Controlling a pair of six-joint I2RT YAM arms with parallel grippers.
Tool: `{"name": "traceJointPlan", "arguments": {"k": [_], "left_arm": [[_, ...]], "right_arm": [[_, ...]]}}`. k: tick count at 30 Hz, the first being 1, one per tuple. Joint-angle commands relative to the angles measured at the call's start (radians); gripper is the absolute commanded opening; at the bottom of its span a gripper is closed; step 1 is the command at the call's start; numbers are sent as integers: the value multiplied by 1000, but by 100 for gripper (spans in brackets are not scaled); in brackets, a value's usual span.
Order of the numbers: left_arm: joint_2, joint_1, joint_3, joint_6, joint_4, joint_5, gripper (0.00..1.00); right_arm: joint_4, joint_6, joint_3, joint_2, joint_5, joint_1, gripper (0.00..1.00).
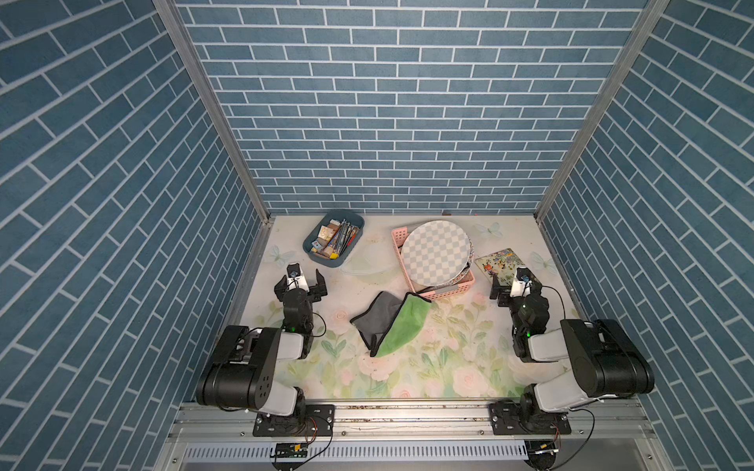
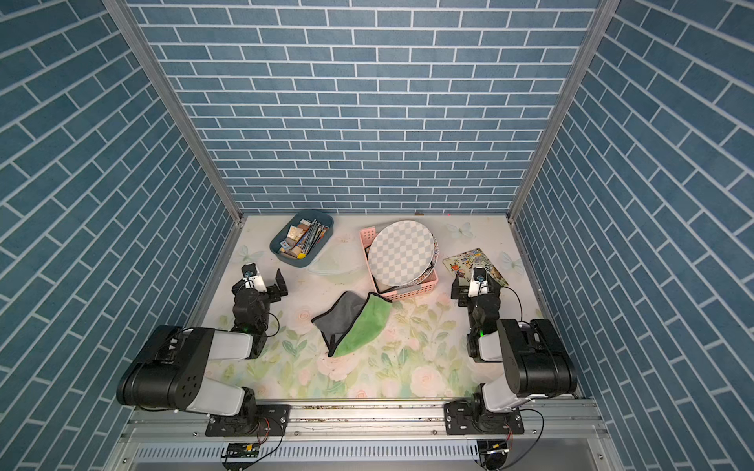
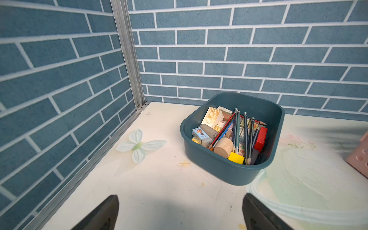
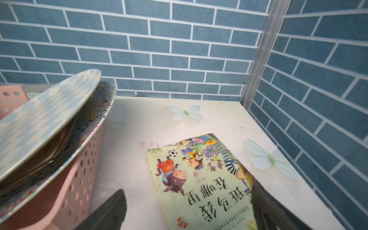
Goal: Wipe the wet plate dry
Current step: Pick up the plate from the bin.
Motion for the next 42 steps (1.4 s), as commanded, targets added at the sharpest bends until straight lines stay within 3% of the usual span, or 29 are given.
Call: {"name": "traceJointPlan", "arguments": {"k": [1,15,17,19,21,24,28,30,34,39,42], "left_arm": [[10,4,15,12,14,-11,100],[8,5,13,12,16,-10,100],[-38,5,38,8,-72,-38,100],[-169,4,138,-39,-354,-38,100],[-278,3,236,-158,-557,-15,100],[-341,-2,400,-387,-842,78,100],[-329,-43,505,-529,-997,275,100],[-322,-94,514,-544,-1032,305,100],[-330,-221,510,-513,-1085,252,100],[-333,-309,467,-499,-1081,221,100],[-334,-340,458,-494,-1078,205,100]], "right_arm": [[15,-21,7,9,-6,-7,99],[5,-9,16,-3,19,-6,99],[-231,17,97,-163,103,-5,94],[-538,231,234,-292,190,-7,89],[-822,336,391,-346,72,-13,85],[-1138,438,626,-285,-121,-16,87],[-1207,529,767,-171,-357,-27,83],[-1217,546,819,-102,-412,-26,78],[-1255,569,917,55,-519,-24,58],[-1251,568,992,173,-539,4,55],[-1244,572,1022,227,-541,21,44]]}}
